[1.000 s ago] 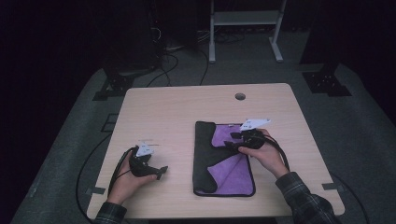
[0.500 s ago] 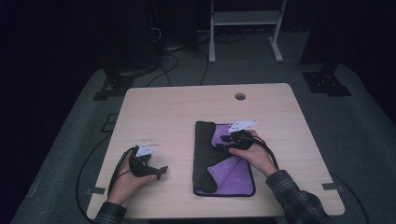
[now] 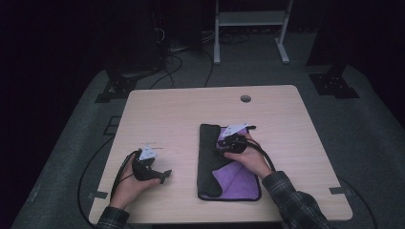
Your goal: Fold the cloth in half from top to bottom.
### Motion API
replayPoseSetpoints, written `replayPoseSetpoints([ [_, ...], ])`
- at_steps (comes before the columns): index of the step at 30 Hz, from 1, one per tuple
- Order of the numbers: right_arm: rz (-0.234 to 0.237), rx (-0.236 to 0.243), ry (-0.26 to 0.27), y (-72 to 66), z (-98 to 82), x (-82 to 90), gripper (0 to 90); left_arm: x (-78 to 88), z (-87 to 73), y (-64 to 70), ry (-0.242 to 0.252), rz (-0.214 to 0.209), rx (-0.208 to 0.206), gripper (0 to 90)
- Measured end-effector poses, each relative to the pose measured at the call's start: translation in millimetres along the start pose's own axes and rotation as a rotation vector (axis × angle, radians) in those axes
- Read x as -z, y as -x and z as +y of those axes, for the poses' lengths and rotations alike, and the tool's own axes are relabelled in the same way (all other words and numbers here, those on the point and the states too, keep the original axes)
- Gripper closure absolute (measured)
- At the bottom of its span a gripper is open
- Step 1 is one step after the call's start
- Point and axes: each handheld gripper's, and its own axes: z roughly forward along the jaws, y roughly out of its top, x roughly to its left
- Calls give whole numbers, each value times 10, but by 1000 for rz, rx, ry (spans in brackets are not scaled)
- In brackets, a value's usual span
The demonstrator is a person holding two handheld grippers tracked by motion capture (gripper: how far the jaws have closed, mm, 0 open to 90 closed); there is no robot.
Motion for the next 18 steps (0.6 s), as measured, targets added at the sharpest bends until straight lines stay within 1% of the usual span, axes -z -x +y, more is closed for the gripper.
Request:
replayPoseSetpoints([
  [1, -5, 9, -7, -2, -5, -17, 600, 0, 0, 0, 0, 0, 0, 0],
  [3, -20, 19, -15, -5, -11, -37, 663, 0, 0, 0, 0, 0, 0, 0],
  [6, -20, 2, -13, 18, -8, -35, 774, 0, 0, 0, 0, 0, 0, 0],
  [8, -18, -9, -9, 35, -9, -21, 811, 0, 0, 0, 0, 0, 0, 0],
  [12, -6, -32, 8, 68, 4, 33, 821, 0, 0, 0, 0, 0, 0, 0],
  [14, -12, -41, 14, 89, 14, 69, 823, 0, 0, 0, 0, 0, 0, 0],
  [18, -28, -61, 44, 165, 46, 168, 823, 0, 0, 0, 0, 0, 0, 0],
])
